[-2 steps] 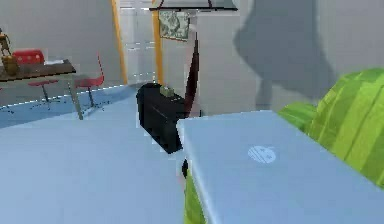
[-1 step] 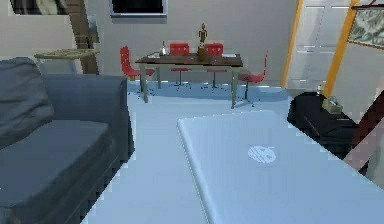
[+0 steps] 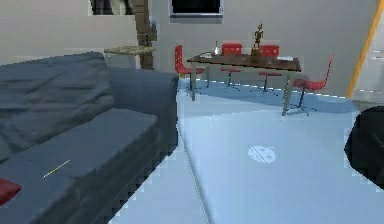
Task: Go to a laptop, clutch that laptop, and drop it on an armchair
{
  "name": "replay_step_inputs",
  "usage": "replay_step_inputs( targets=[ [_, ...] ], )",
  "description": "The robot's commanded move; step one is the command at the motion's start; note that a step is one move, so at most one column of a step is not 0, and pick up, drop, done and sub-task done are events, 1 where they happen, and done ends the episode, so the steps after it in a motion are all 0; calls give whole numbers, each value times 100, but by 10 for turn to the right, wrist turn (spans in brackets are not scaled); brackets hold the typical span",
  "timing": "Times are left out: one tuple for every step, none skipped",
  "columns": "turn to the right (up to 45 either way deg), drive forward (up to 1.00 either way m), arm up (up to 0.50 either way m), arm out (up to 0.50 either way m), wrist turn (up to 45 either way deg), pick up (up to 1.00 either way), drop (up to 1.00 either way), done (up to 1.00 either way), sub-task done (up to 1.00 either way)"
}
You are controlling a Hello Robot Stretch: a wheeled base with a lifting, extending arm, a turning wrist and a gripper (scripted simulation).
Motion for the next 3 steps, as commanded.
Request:
replay_step_inputs(
  targets=[
    [450, 0, 0, 0, 0, 0, 0, 0, 0],
    [450, 0, 0, 0, 0, 0, 0, 0, 0],
    [390, 0, 0, 0, 0, 0, 0, 0, 0]
  ],
)
